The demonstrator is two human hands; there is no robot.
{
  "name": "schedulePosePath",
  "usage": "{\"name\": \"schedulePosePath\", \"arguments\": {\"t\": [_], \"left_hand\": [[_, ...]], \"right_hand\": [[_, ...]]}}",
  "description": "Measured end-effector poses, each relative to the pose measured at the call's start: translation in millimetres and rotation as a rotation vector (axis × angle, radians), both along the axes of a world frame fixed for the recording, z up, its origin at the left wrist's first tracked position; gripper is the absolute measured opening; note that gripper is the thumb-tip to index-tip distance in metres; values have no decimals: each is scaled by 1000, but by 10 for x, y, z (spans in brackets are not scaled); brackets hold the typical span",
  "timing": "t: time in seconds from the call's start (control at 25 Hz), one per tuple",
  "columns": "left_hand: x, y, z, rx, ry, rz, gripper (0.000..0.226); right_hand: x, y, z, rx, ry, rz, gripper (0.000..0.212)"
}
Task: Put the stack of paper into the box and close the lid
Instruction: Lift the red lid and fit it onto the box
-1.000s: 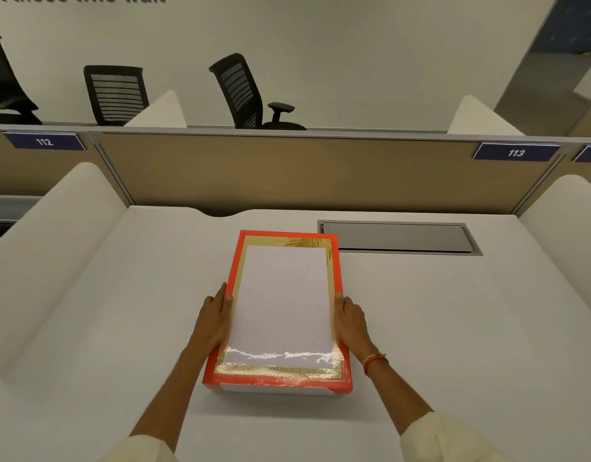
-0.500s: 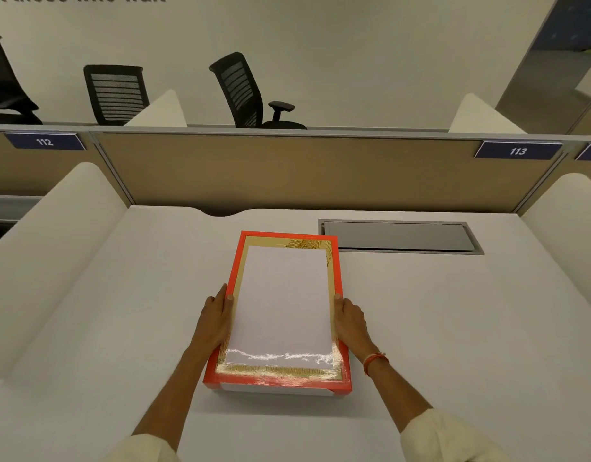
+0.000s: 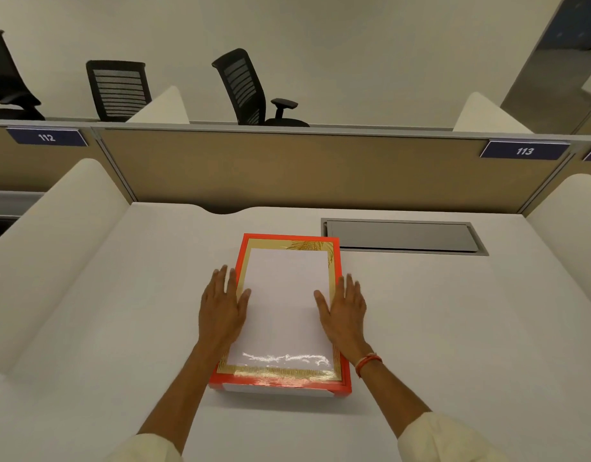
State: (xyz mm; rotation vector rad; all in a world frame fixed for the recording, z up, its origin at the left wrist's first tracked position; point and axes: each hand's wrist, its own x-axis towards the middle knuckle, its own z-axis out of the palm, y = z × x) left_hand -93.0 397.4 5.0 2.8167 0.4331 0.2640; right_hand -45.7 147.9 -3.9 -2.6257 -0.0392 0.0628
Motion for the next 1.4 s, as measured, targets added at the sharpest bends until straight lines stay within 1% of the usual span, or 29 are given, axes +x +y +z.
{"name": "schedulePosePath", "arguments": {"t": [0.08, 0.16, 0.36, 0.56, 0.76, 0.88, 1.28, 1.4], "left_hand": [[60, -78, 17, 51, 20, -121, 80], [104, -134, -21, 86, 68, -189, 86], [149, -215, -140, 96, 164, -237, 93], [159, -240, -191, 45, 167, -227, 103], [141, -242, -239, 44, 187, -221, 102], [133, -250, -261, 9, 179, -224, 101], [124, -255, -309, 29, 165, -198, 93], [115, -271, -291, 8, 154, -196, 92]], "right_hand": [[-26, 125, 1, -50, -91, 161, 86], [-11, 202, -54, -101, -89, 221, 88], [24, 183, -201, -198, -53, 233, 83], [32, 202, -276, -210, -35, 220, 83], [24, 202, -314, -223, -41, 220, 83], [25, 206, -335, -234, -54, 218, 83], [0, 219, -370, -231, -85, 201, 83], [0, 221, -364, -237, -83, 202, 82]]}}
